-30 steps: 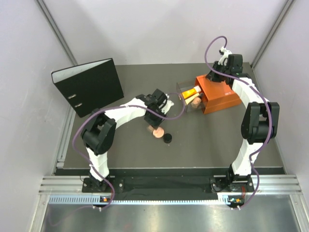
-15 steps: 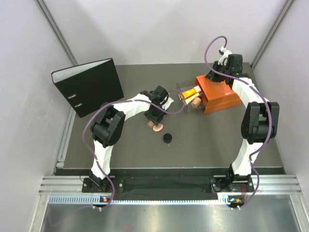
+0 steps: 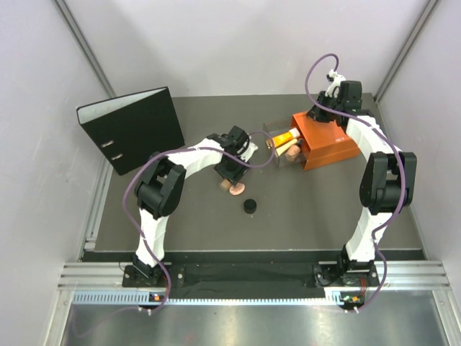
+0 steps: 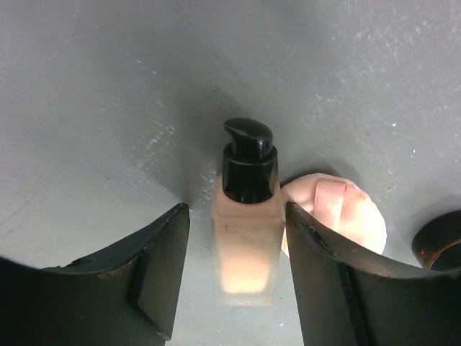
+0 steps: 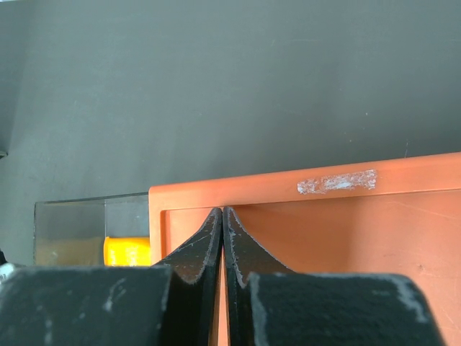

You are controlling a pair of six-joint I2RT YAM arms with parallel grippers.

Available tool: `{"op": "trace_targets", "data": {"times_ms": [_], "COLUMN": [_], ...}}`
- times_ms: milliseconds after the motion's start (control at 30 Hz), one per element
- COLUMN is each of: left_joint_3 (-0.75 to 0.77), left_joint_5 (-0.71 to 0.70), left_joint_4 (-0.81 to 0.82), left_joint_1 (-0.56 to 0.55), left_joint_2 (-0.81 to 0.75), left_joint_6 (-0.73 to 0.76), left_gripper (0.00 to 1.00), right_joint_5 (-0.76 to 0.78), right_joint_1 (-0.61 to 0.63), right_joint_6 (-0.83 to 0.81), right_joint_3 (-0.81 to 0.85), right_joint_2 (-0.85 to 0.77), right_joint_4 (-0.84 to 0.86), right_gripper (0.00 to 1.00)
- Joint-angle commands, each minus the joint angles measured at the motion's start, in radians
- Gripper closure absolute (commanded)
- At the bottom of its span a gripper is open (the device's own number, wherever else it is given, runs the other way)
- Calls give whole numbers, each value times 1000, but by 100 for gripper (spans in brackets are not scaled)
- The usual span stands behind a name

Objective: Organize the makeup

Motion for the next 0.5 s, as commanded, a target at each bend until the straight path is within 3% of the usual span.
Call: {"op": "trace_targets", "data": {"times_ms": [0,467], "left_joint_3": [37,31], "left_joint_5": [37,125], "left_joint_4": [72,98], "left_joint_1": [20,23], "left_joint_2": [-48,-55], "left_joint_6": [-4,-16], "left_gripper": [39,36], "right_joint_5": [55,58], "right_joint_1": [-7,-5], "right_joint_6": [-27,-26], "right_joint_3": [-70,-68], "right_joint_2": [103,113], "right_joint_4": [-264,-265], "right_gripper": [100,100]}}
